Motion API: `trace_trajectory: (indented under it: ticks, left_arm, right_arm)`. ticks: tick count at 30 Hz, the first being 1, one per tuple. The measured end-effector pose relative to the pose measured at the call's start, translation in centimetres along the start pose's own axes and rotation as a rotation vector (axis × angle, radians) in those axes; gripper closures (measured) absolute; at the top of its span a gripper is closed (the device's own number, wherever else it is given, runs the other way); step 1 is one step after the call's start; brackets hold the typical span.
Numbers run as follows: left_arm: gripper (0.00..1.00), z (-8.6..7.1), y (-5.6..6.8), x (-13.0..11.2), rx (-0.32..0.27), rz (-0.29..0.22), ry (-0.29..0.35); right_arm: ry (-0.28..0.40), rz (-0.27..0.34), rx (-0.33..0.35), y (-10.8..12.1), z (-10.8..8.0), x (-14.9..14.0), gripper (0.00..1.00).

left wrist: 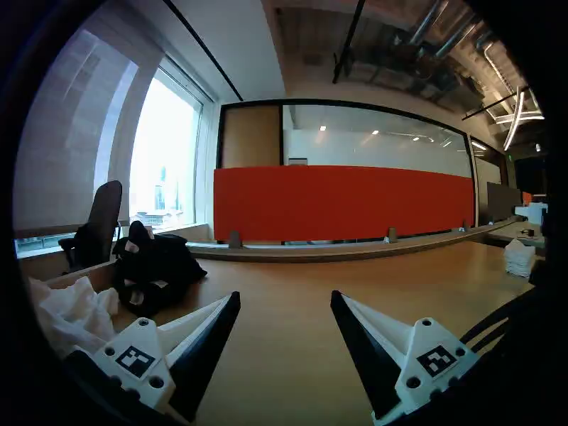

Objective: Fold towel

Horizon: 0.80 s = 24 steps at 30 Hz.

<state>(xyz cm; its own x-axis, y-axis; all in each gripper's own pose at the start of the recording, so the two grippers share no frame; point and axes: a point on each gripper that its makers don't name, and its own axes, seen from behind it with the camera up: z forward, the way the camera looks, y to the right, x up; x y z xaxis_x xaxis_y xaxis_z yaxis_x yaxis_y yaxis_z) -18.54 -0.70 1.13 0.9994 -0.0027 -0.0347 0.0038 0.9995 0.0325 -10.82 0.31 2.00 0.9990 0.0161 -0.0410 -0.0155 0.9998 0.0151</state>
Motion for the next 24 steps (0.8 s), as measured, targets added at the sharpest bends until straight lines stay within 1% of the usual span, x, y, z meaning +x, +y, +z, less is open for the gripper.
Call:
trace_trajectory:
  ticks: [5, 14, 20, 24]
  left_arm:
    - [0.06, 0.0, 0.0, 0.0, 0.000, 0.000, 0.000]
    - [0.06, 0.0, 0.0, 0.0, 0.000, 0.000, 0.000]
    - [0.06, -0.1, 0.0, 0.0, 0.000, 0.000, 0.000]
    - [0.06, -0.1, 0.0, 0.0, 0.000, 0.000, 0.000]
  right_arm:
    - [-0.005, -0.022, 0.002, 0.4, -0.2, -2.0, 0.00]
    - [-0.027, -0.032, 0.016, 0.5, -0.2, -4.6, 0.00]
    - [-0.039, -0.032, -0.001, 0.9, -0.1, -5.2, 0.00]
    - [-0.036, -0.029, 0.003, 0.8, -0.3, -5.2, 0.00]
